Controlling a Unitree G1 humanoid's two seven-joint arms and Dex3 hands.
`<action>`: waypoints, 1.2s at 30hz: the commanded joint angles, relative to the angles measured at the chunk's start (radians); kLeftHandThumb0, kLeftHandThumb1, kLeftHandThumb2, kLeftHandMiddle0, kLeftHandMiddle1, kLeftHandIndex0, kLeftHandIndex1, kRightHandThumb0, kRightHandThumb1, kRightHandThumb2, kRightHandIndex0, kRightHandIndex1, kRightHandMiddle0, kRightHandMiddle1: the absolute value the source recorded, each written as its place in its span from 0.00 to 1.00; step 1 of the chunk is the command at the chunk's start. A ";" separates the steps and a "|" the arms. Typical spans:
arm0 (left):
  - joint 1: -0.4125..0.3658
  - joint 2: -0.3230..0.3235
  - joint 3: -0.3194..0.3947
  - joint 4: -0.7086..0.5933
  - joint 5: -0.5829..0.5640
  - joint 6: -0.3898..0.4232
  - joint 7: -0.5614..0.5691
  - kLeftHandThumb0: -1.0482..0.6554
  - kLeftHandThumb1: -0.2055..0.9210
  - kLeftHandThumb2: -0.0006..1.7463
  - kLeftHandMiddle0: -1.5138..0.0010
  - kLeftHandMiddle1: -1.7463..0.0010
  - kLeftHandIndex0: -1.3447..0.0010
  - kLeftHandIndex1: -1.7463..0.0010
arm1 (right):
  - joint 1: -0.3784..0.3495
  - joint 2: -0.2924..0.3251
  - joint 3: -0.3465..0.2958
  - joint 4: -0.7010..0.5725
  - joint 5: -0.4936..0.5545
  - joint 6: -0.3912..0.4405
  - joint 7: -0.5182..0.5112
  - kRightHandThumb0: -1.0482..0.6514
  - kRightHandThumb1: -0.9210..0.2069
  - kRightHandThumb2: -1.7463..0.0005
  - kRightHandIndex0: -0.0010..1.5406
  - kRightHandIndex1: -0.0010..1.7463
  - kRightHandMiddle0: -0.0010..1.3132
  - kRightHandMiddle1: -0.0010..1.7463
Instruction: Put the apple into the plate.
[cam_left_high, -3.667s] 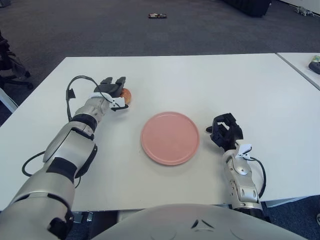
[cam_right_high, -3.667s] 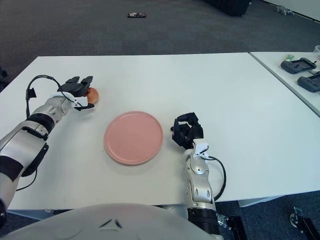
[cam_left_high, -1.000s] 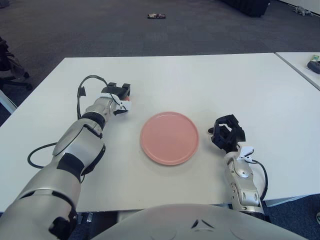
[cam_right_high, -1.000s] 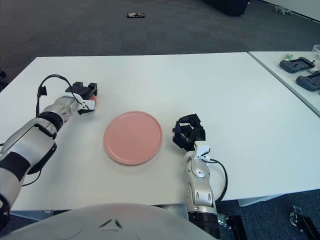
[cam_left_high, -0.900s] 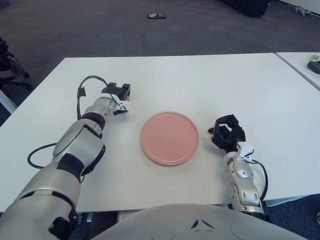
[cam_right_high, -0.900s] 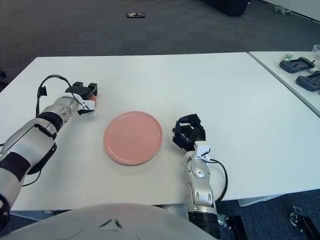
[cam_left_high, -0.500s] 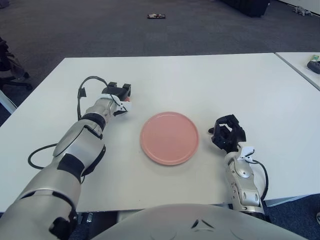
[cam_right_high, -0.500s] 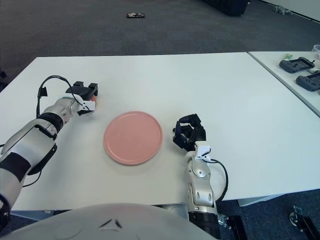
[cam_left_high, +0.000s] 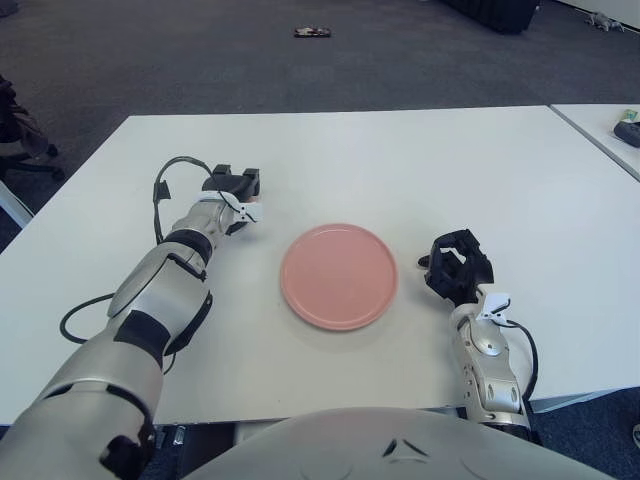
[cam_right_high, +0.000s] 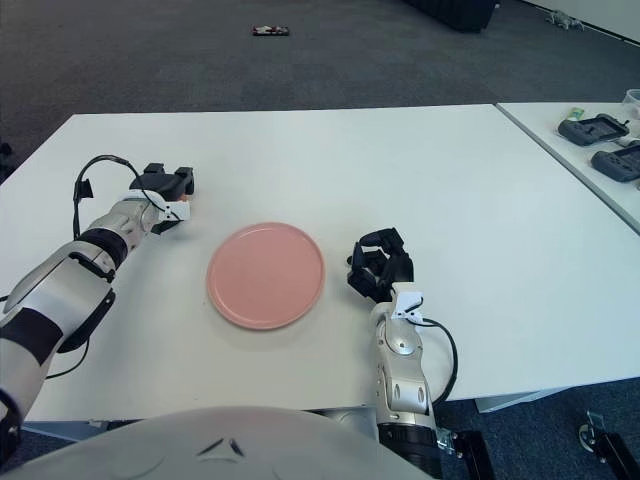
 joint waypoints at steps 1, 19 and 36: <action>0.041 -0.003 0.024 0.019 -0.024 0.005 0.000 0.61 0.13 0.96 0.36 0.11 0.51 0.00 | -0.004 0.002 0.000 -0.014 0.002 0.004 -0.001 0.38 0.30 0.44 0.42 0.78 0.30 1.00; 0.046 -0.041 0.332 0.005 -0.346 0.020 -0.227 0.61 0.09 1.00 0.36 0.07 0.49 0.00 | -0.003 0.002 0.001 -0.009 0.008 -0.015 0.006 0.38 0.29 0.44 0.42 0.77 0.30 1.00; 0.053 -0.076 0.589 -0.015 -0.599 0.040 -0.355 0.61 0.09 1.00 0.36 0.08 0.48 0.00 | -0.007 0.001 -0.002 0.001 0.004 -0.027 0.009 0.38 0.30 0.43 0.42 0.77 0.30 1.00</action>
